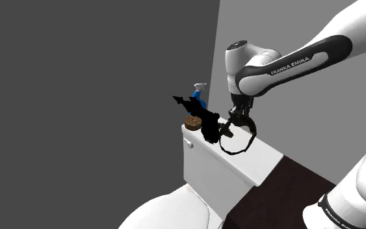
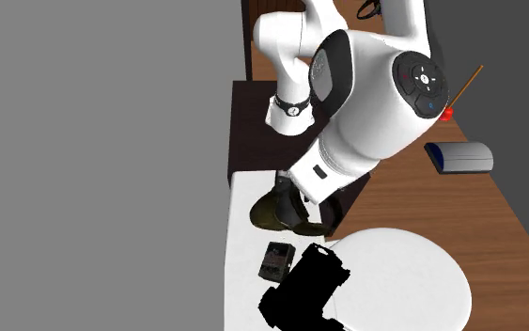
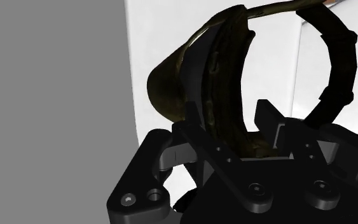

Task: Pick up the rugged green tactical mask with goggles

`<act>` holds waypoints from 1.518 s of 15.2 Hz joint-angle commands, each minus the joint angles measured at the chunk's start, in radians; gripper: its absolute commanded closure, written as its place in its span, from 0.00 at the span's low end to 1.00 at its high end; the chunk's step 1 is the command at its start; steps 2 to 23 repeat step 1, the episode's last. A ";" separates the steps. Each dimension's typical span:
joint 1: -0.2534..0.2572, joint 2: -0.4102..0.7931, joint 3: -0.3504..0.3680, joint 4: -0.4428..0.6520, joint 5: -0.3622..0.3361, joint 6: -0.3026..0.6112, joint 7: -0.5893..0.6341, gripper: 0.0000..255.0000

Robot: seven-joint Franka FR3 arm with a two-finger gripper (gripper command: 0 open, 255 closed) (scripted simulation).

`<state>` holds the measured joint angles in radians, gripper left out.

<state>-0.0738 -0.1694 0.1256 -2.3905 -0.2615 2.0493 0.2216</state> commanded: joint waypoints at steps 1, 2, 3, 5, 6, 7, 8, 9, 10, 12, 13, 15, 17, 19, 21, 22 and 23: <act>0.000 -0.006 -0.001 0.001 0.002 -0.007 -0.003 1.00; 0.000 -0.006 -0.001 0.001 0.002 -0.007 -0.003 1.00; 0.000 -0.006 -0.001 0.001 0.002 -0.007 -0.003 1.00; 0.000 -0.006 -0.001 0.001 0.002 -0.007 -0.003 1.00; 0.000 -0.006 -0.001 0.001 0.002 -0.007 -0.003 1.00; 0.000 -0.006 -0.001 0.001 0.002 -0.007 -0.003 1.00; 0.000 -0.006 -0.001 0.001 0.002 -0.007 -0.003 1.00; 0.000 -0.006 -0.001 0.001 0.002 -0.007 -0.003 1.00; 0.000 -0.006 -0.001 0.001 0.002 -0.007 -0.003 1.00; 0.000 -0.006 -0.001 0.001 0.002 -0.007 -0.003 1.00; 0.000 -0.006 -0.001 0.001 0.002 -0.007 -0.003 1.00; 0.000 -0.006 -0.001 0.001 0.002 -0.007 -0.003 1.00; 0.000 -0.006 -0.001 0.001 0.002 -0.007 -0.003 1.00; 0.000 -0.006 -0.001 0.001 0.002 -0.007 -0.003 1.00; 0.000 -0.006 -0.001 0.001 0.002 -0.007 -0.003 1.00; 0.000 -0.006 -0.001 0.001 0.002 -0.007 -0.003 1.00; 0.000 -0.006 -0.001 0.001 0.002 -0.007 -0.003 1.00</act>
